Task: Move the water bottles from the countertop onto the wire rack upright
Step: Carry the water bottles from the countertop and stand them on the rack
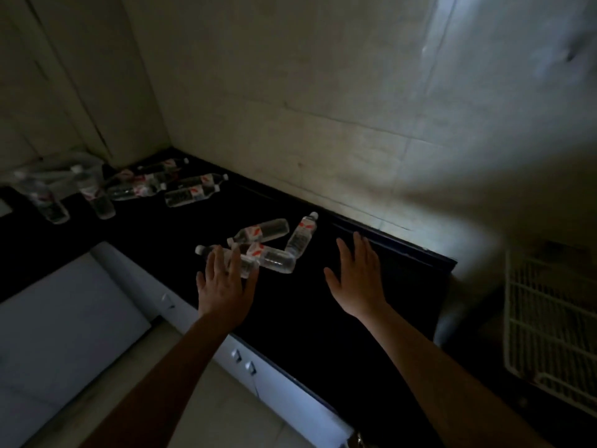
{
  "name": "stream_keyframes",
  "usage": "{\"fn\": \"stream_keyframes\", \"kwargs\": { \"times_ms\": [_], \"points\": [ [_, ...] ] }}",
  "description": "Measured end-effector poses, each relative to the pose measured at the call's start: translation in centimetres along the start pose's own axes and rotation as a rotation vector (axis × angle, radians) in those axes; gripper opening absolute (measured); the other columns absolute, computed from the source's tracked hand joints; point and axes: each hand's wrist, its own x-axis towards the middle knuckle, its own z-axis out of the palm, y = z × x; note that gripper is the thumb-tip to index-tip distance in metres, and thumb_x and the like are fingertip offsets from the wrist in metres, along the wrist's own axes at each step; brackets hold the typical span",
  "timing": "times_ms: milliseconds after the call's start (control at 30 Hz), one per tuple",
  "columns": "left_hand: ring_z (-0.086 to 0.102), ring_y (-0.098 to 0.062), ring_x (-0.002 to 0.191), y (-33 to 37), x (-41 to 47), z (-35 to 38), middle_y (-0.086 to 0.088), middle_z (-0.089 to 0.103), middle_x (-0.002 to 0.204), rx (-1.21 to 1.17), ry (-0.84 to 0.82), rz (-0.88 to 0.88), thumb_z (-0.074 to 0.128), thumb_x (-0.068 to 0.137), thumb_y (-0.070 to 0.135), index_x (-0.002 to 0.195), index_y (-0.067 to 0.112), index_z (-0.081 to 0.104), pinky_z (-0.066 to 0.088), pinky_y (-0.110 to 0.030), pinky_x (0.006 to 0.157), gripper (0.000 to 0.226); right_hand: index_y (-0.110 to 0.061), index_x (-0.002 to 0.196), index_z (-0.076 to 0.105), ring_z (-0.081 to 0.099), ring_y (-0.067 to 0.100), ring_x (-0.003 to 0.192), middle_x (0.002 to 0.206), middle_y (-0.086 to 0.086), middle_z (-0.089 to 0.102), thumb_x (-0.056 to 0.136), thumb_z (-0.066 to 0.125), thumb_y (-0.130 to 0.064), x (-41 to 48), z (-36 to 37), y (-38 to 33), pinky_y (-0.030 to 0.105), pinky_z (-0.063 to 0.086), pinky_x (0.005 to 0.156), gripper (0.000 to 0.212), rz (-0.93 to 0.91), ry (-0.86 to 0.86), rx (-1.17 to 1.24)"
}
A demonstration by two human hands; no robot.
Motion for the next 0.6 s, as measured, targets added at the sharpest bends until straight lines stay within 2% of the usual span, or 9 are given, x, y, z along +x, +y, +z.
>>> {"fn": "stream_keyframes", "kwargs": {
  "times_ms": [200,300,367,433,500,533,600],
  "points": [
    [0.025,-0.038,0.148,-4.6,5.8,4.1,-0.017,0.023,0.162,-0.041,-0.117,-0.061,0.038,0.094,0.061,0.153,0.019,0.029,0.032,-0.061,0.112,0.073,-0.018,0.162,0.016,0.005,0.035,0.157,0.17,0.016,0.006,0.102,0.046,-0.047,6.7,6.7,-2.5,0.045,0.014,0.126,0.073,-0.022,-0.088,0.083],
    [0.026,-0.038,0.147,-6.7,10.4,7.3,-0.016,0.023,0.162,-0.171,-0.203,-0.182,0.049,0.096,0.056,0.154,0.017,0.029,0.032,-0.056,0.114,0.073,-0.017,0.161,0.02,0.017,0.037,0.154,0.167,0.017,0.017,0.101,0.052,-0.043,11.0,10.4,-3.3,0.043,0.02,0.123,0.073,-0.035,-0.146,0.147],
    [0.038,-0.039,0.139,-8.8,13.5,10.3,-0.018,0.038,0.153,-0.28,-0.258,-0.296,0.039,0.087,0.076,0.149,0.013,0.037,0.039,-0.052,0.109,0.089,-0.015,0.159,0.026,0.027,0.037,0.15,0.163,0.018,0.028,0.098,0.059,-0.038,13.8,13.0,-3.7,0.044,0.027,0.12,0.073,-0.039,-0.168,0.204],
    [0.051,-0.039,0.127,-10.7,16.5,13.9,-0.02,0.051,0.137,-0.378,-0.29,-0.445,0.023,0.075,0.092,0.139,0.007,0.048,0.045,-0.041,0.098,0.109,-0.013,0.159,0.028,0.03,0.036,0.15,0.16,0.018,0.033,0.096,0.063,-0.033,16.7,15.6,-3.8,0.047,0.032,0.12,0.075,-0.055,-0.202,0.24],
    [0.053,-0.04,0.125,-10.5,18.5,14.7,-0.023,0.051,0.137,-0.493,-0.359,-0.638,0.037,0.081,0.082,0.14,0.003,0.046,0.044,-0.035,0.092,0.099,-0.013,0.16,0.023,0.026,0.035,0.152,0.162,0.018,0.03,0.096,0.064,-0.031,19.0,17.8,-4.2,0.049,0.031,0.12,0.078,-0.093,-0.257,0.248],
    [0.05,-0.042,0.128,-10.3,19.3,14.8,-0.023,0.047,0.142,-0.55,-0.346,-0.733,0.048,0.083,0.074,0.144,0.003,0.041,0.043,-0.037,0.096,0.093,-0.014,0.161,0.019,0.023,0.034,0.153,0.164,0.017,0.026,0.098,0.062,-0.031,19.9,18.7,-4.6,0.047,0.029,0.121,0.079,-0.103,-0.3,0.267],
    [0.044,-0.046,0.133,-10.6,20.4,16.3,-0.024,0.04,0.149,-0.627,-0.296,-0.946,0.056,0.072,0.076,0.147,0.004,0.033,0.041,-0.051,0.107,0.107,-0.018,0.163,0.013,0.018,0.031,0.154,0.168,0.013,0.017,0.101,0.058,-0.03,21.4,20.1,-5.5,0.041,0.029,0.12,0.078,-0.115,-0.388,0.296]
  ]
}}
